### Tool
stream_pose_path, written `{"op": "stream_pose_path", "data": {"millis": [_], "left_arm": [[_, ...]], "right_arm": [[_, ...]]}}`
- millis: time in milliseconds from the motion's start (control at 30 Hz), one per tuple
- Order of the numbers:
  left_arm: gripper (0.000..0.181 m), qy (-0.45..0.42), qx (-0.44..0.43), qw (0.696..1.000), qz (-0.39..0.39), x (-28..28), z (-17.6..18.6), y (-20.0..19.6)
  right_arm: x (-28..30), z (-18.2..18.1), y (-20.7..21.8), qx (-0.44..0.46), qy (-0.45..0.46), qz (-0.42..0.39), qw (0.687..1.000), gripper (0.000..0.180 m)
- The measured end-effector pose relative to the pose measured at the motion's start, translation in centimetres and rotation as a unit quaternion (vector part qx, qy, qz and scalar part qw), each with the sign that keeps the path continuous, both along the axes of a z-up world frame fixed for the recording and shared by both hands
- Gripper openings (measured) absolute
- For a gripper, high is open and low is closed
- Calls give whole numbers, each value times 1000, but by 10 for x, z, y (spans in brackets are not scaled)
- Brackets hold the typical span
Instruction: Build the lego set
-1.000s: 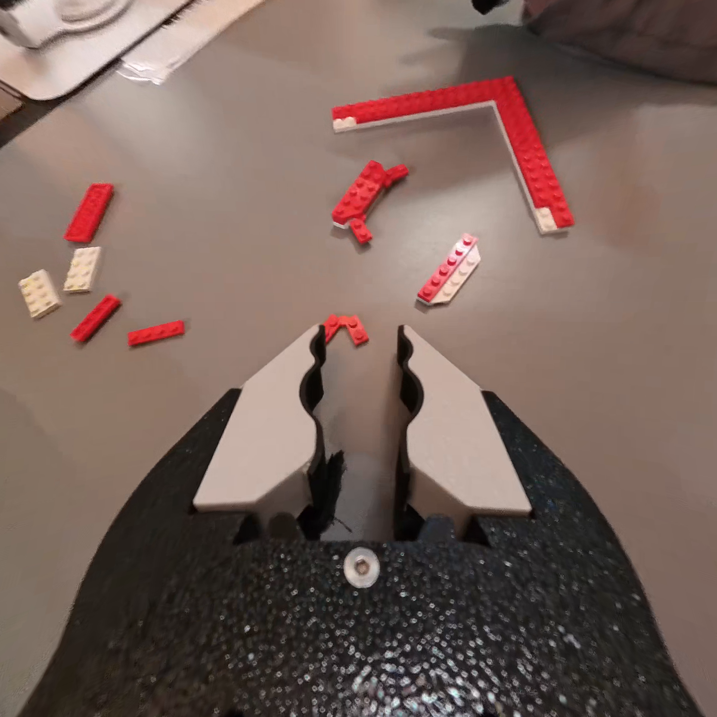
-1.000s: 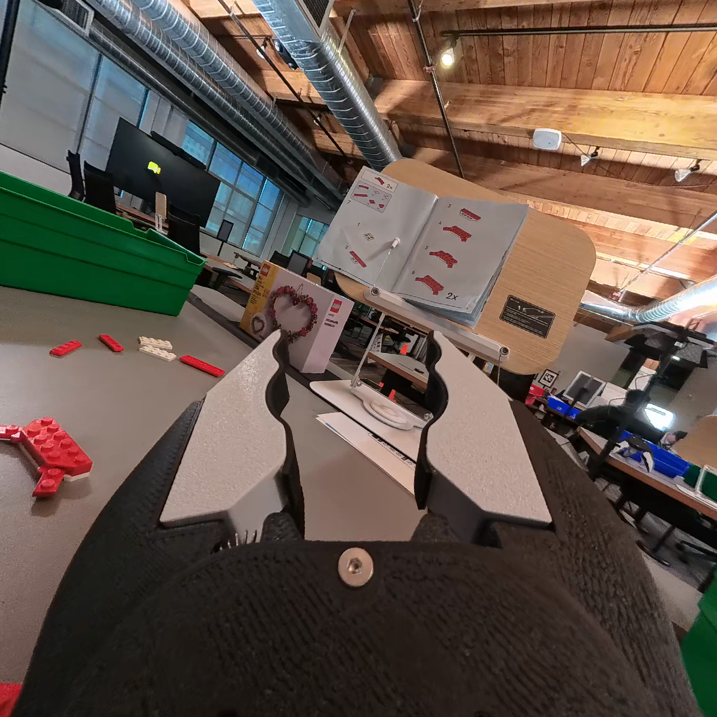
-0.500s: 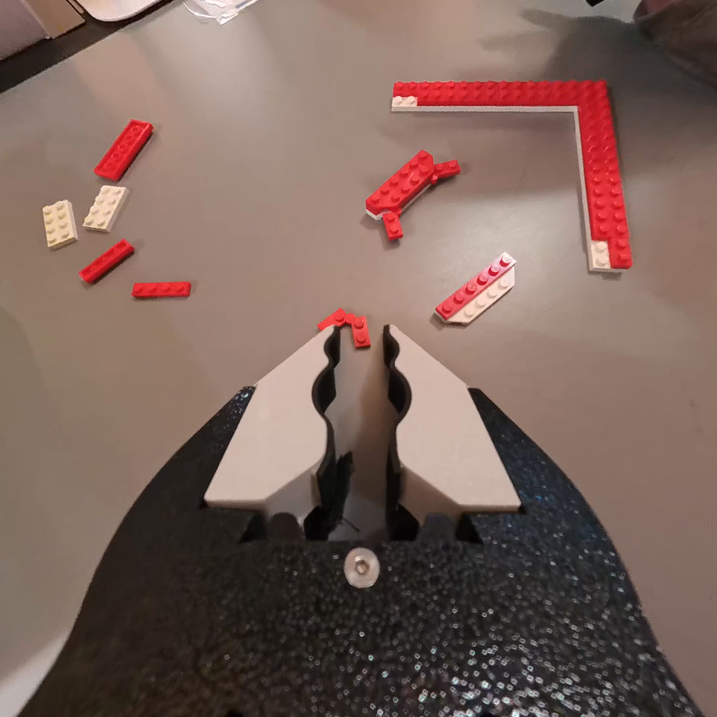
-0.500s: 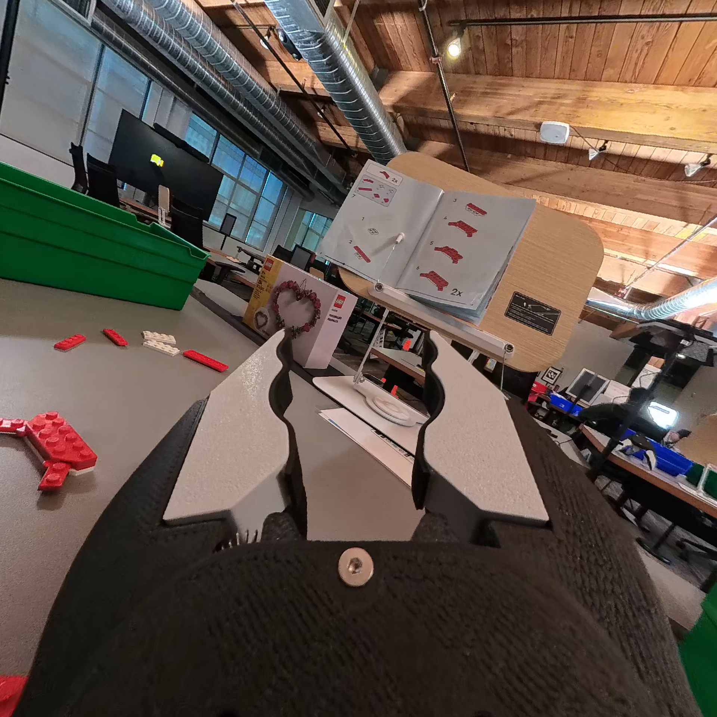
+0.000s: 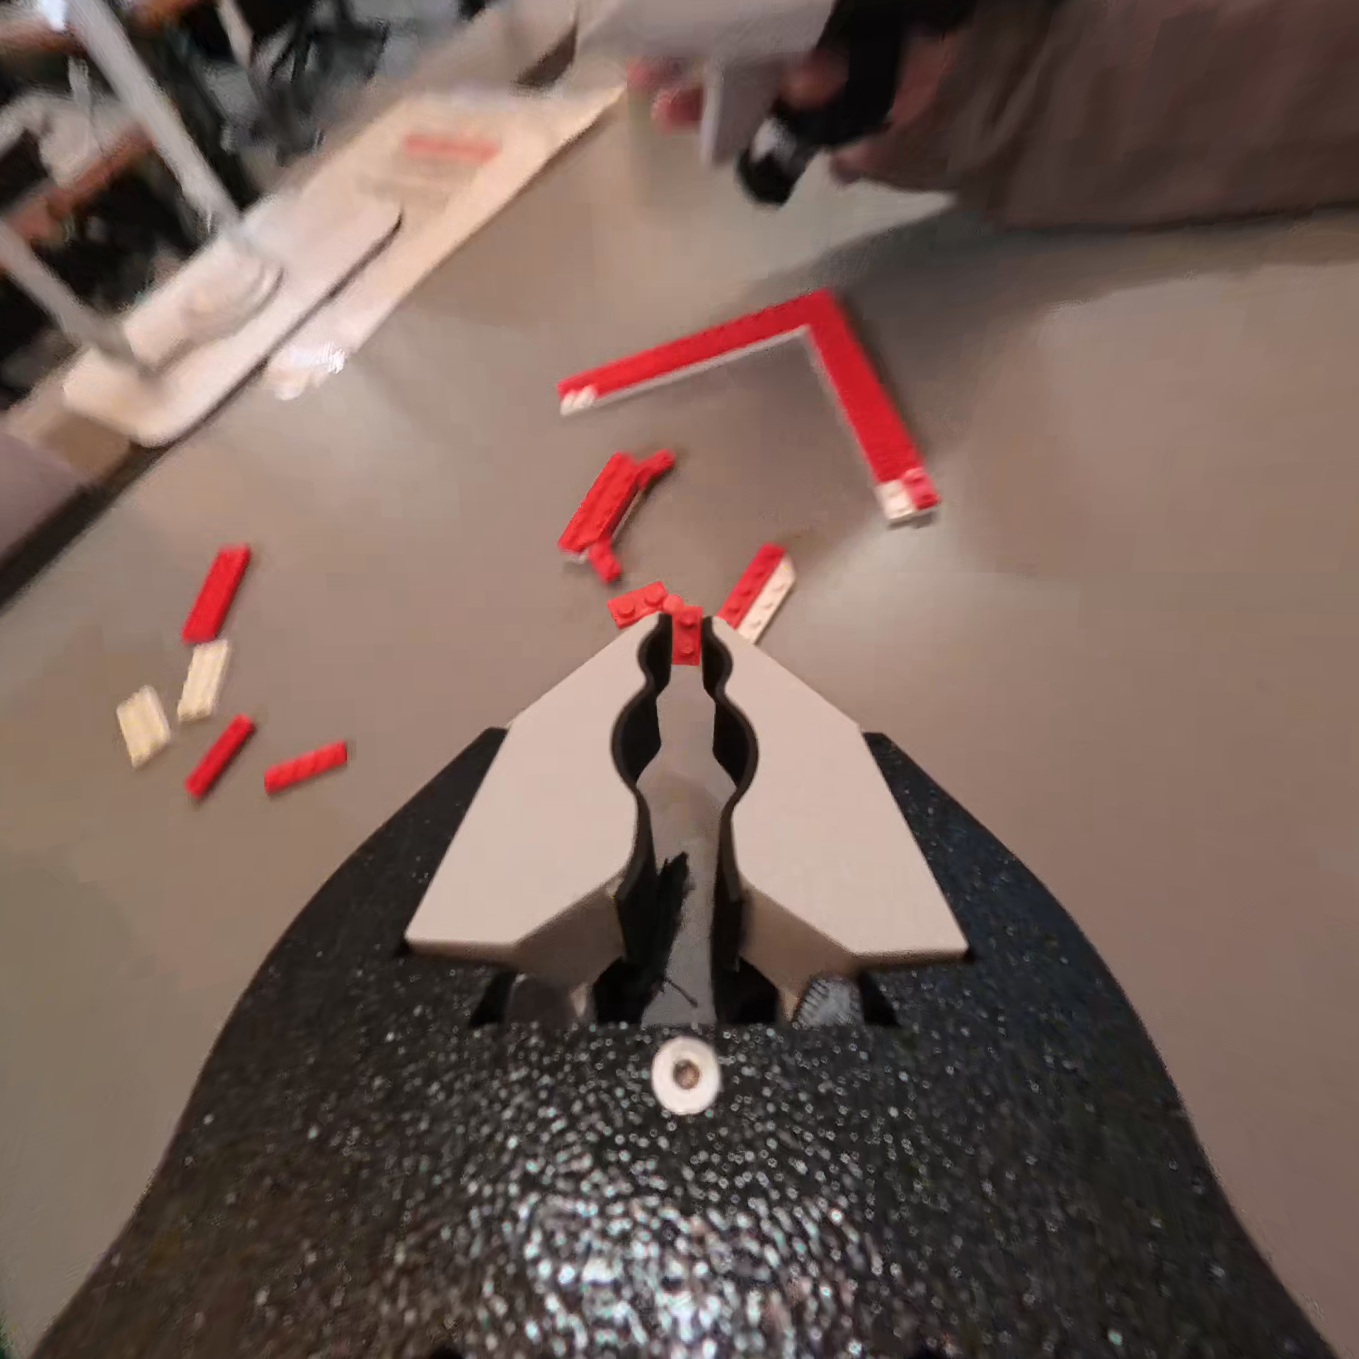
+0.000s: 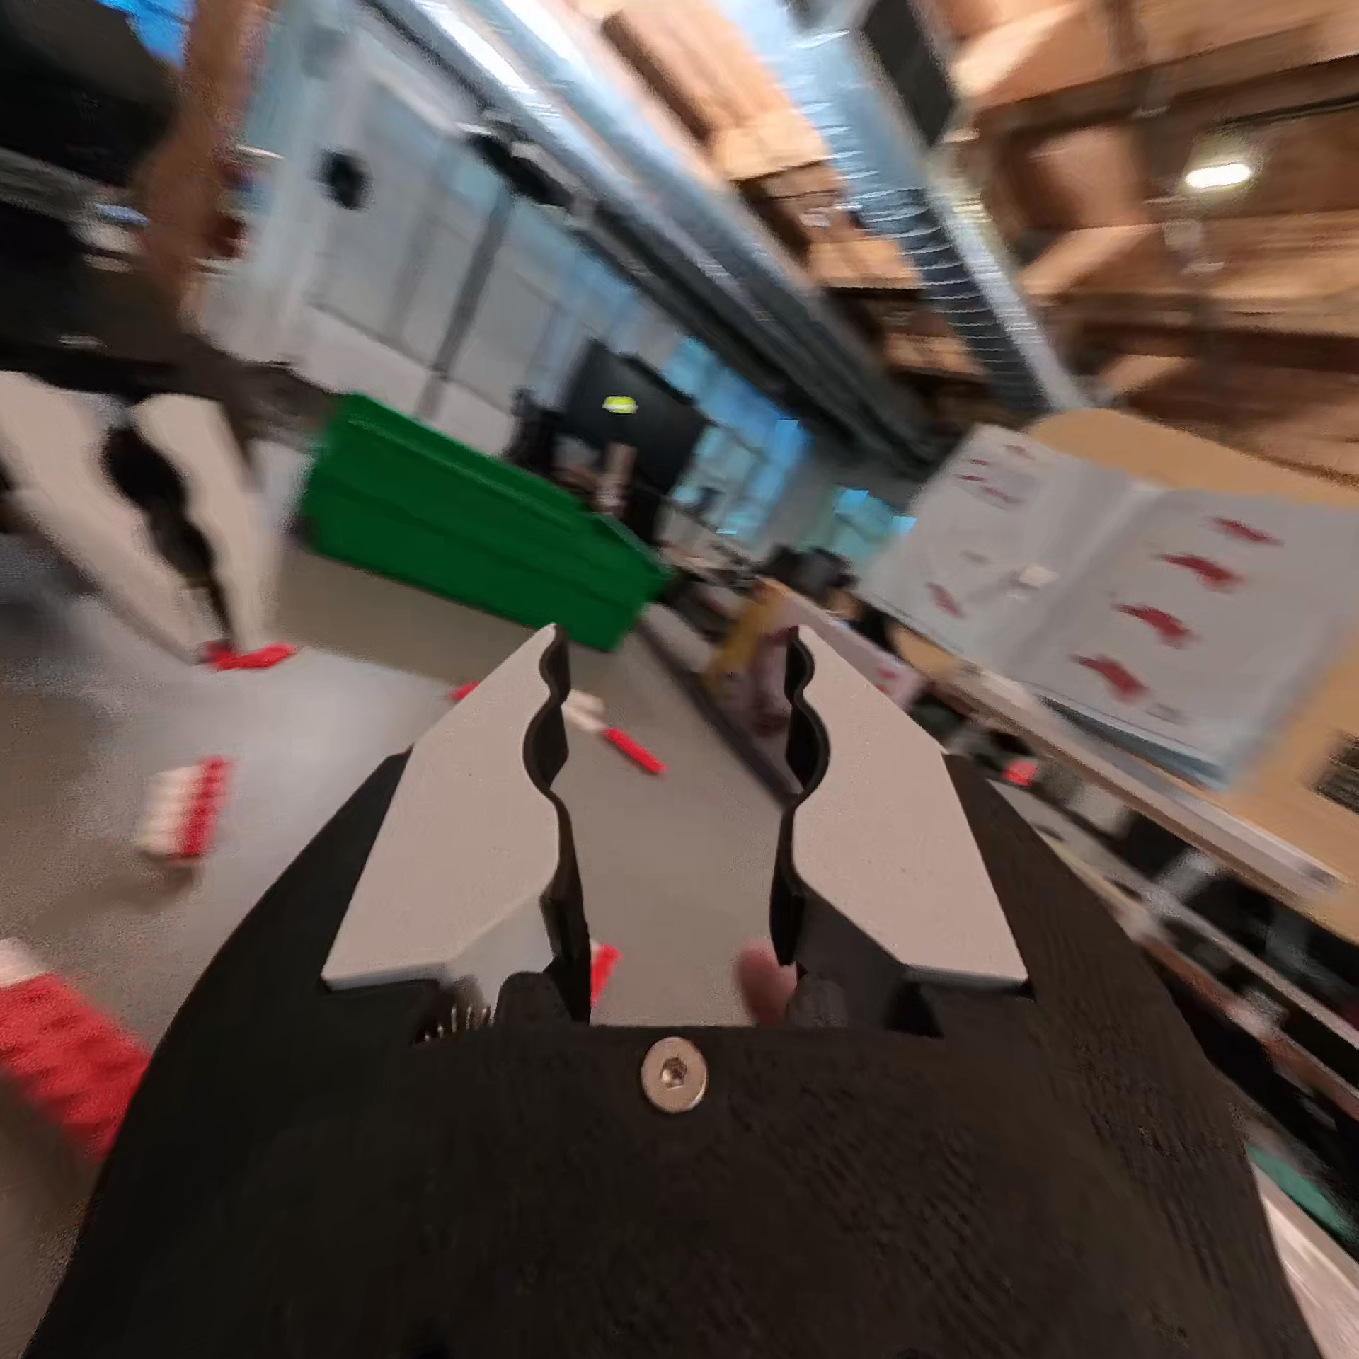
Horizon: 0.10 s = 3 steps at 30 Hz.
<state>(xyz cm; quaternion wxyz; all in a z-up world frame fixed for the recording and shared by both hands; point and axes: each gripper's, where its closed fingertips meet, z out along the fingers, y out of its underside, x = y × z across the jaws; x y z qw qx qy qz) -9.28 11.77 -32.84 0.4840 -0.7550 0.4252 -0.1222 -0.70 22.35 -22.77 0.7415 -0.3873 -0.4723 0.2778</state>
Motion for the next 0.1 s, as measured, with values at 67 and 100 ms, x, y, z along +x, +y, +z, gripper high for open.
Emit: {"op": "stream_pose_path", "data": {"millis": [67,100], "left_arm": [[6,-1,38,998,-48,9,16,-11],[6,-3,49,996,-77,15,22,-20]], "right_arm": [[-20,-7,-33,-17,-65,97,993,55],[-29,-13,-51,-32,-104,145,983,51]]}}
